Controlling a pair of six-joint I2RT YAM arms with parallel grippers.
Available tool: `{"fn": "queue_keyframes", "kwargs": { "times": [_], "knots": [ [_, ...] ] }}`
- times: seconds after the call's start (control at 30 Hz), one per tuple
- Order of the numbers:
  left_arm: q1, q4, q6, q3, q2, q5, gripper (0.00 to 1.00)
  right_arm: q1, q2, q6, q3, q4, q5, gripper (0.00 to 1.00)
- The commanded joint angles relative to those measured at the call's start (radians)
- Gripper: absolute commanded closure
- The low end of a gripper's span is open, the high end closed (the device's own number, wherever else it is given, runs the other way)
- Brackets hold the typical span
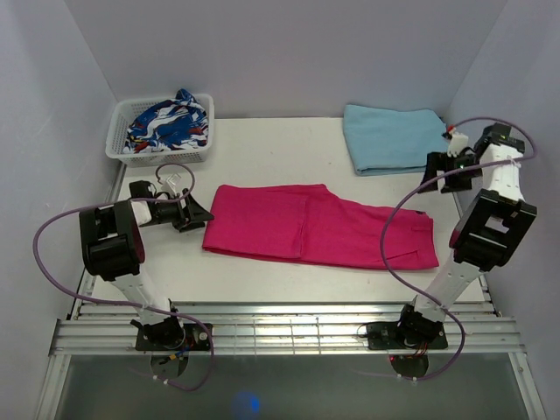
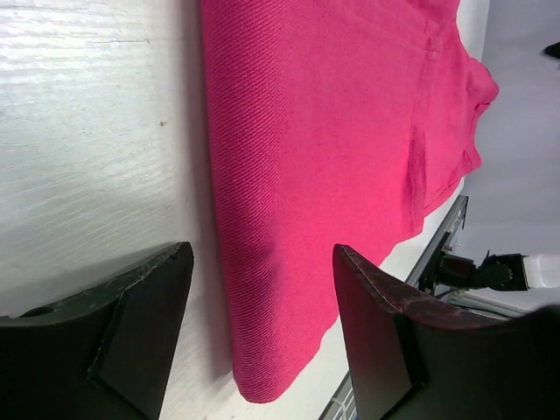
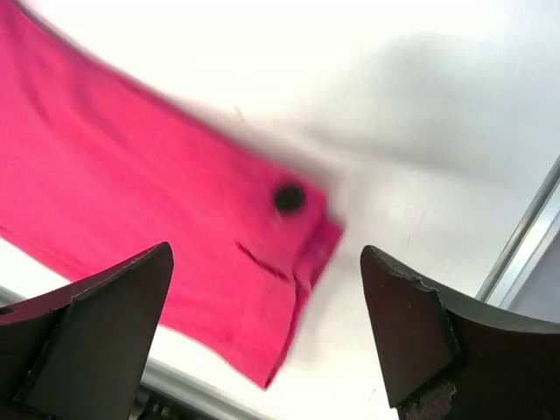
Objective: Fold and stack the trousers
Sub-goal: Fold the trousers
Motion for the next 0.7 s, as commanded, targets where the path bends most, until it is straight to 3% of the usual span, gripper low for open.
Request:
{"fn": "queue_keyframes", "kwargs": {
  "times": [0.0, 0.3, 0.4, 0.47, 0.67],
  "knots": [
    [0.004, 0.014, 0.017, -0.018, -0.047, -0.028, 0.24, 0.217, -0.051, 0.107, 0.126, -0.005, -0.118, 0.08],
    [-0.016, 0.048, -0.032, 0.002, -0.016, -0.019, 0.32, 0.629, 0.145, 0.294, 0.071, 0.173, -0.249, 0.13],
    [-0.026, 0.053, -0.041, 0.024, 0.005, -0.016, 0.35, 0.7, 0.161, 0.397, 0.031, 0.34, -0.293, 0.19],
    [-0.029, 0.05, -0.044, 0.031, 0.01, -0.02, 0.35, 0.727, 0.166, 0.509, 0.01, 0.45, -0.296, 0.28],
    [-0.039, -0.001, -0.009, 0.047, -0.007, -0.046, 0.34, 0.78, 0.169, 0.69, -0.087, 0.546, -0.243, 0.36]
  ]
}}
